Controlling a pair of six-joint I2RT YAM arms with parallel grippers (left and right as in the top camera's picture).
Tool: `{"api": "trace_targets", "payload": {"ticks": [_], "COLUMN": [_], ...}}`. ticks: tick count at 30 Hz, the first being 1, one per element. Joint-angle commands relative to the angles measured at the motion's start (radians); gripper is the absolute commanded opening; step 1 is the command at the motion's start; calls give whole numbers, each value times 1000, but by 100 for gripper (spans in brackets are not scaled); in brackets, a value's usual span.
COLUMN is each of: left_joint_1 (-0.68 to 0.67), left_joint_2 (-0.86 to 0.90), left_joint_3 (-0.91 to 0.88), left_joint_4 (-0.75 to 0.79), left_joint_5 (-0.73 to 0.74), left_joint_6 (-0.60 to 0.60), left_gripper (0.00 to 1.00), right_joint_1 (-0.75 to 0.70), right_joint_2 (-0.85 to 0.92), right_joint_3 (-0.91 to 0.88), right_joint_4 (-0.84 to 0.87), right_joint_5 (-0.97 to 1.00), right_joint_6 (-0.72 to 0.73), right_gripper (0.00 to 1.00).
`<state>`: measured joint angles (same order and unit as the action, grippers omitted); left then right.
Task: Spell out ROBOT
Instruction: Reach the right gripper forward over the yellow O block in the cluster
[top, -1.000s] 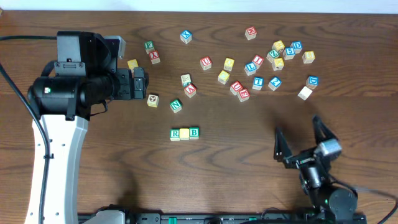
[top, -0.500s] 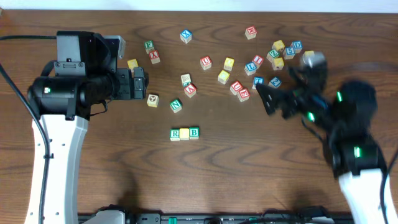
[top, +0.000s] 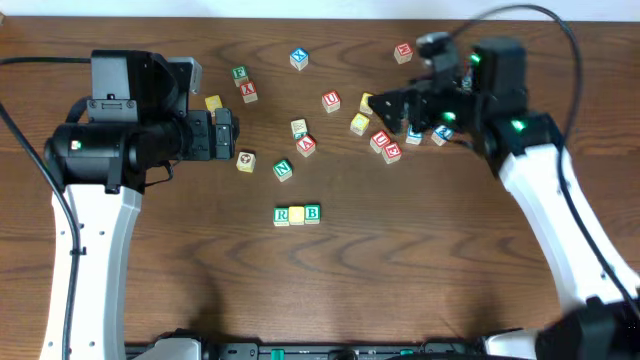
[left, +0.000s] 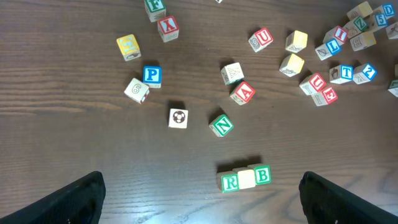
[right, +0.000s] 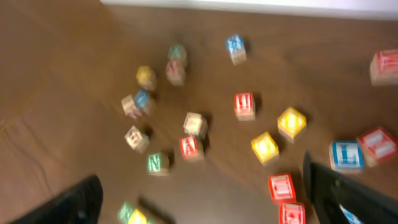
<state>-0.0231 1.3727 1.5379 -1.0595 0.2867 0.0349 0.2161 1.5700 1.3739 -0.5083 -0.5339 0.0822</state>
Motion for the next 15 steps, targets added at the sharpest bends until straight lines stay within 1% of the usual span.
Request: {"api": "trace_targets", "payload": {"ticks": [1,4,5,7,8,10,11,12,15], "left_joint_1": [3,3,3,3,3,3,3,3,3], "left_joint_2": [0,0,0,0,0,0,0,0,0], "left_joint_3": [18,18,18,18,18,18,18,18,18], "left_joint_4": [-3,-3,-3,-3,-3,-3,-3,-3,-3], "left_joint_5": [8,8,8,8,8,8,8,8,8], "left_joint_6": [17,17,17,17,17,17,17,17,17], "left_gripper": [98,98,98,98,98,98,98,98,98], "right_joint_1": [95,139,151,172,180,193,200,203,202], "right_joint_2": [108,185,207,256,275,320,356,379,451], "right_joint_3": [207,321,351,407,427,463,486,498,528], "right_joint_4": [-123,-189,-202,-222,-228,-233,-234,-234,-238], "right_joint_5": [200,283,316,416,457,546,608,637,666], "right_joint_6": [-20,-6,10,77,106,173,231,270,392], "right_gripper": [99,99,98,87,86,91,91,91,96]}}
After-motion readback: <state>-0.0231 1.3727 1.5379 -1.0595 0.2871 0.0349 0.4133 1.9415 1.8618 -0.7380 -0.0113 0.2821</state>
